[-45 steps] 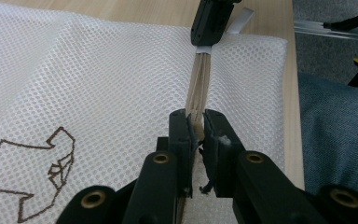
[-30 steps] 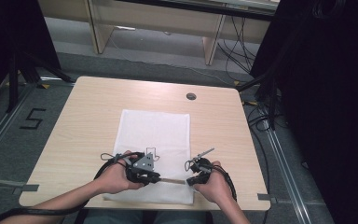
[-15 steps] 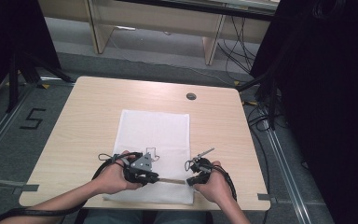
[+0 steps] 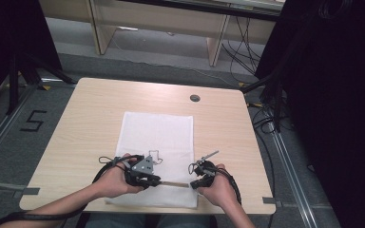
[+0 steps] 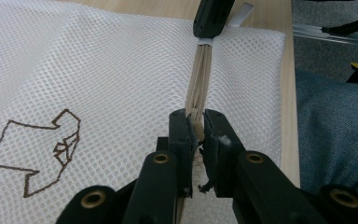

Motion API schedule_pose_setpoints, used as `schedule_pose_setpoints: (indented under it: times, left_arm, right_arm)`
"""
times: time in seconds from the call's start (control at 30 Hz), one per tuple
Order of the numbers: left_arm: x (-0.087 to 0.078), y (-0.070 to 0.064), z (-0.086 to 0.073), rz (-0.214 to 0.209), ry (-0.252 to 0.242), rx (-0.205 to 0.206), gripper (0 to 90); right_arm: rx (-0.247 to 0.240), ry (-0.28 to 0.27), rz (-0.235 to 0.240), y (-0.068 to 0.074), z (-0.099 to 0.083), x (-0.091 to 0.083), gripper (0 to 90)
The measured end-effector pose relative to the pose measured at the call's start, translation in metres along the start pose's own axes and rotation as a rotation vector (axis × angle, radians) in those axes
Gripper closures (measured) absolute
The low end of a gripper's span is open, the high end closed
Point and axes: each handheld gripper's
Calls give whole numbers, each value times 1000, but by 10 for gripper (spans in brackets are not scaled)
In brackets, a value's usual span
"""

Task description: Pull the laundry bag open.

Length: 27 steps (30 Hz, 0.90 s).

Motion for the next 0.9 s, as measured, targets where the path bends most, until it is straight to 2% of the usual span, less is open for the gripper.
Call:
schedule_pose_setpoints:
  times: [0.3,0.47,0.5,0.67,0.7,0.9]
  left_arm:
    - [0,-1,-1,-4,-4,-4,817]
    - [-3,1,-2,2,6,9,817]
    - [-3,1,-3,-3,-6,-12,817]
    - [-5,2,-3,5,3,3,817]
    - [-4,2,-4,-1,-8,-16,817]
    - [-6,3,-5,2,1,-2,817]
  right_arm:
    - [-3,-1,3,0,0,0,900]
    - [-2,-1,1,0,0,0,900]
    - [-1,-1,1,0,0,0,900]
    - [-1,1,0,0,0,0,900]
    - [0,-1,1,0,0,0,900]
    - [-1,0,0,0,0,0,900]
Point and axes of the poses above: each handheld gripper's, and its own axes: x roughly forward along the jaws, z roughly out of its top, y roughly to its left, and after that the axes turned 14 degrees about -x, right-handed
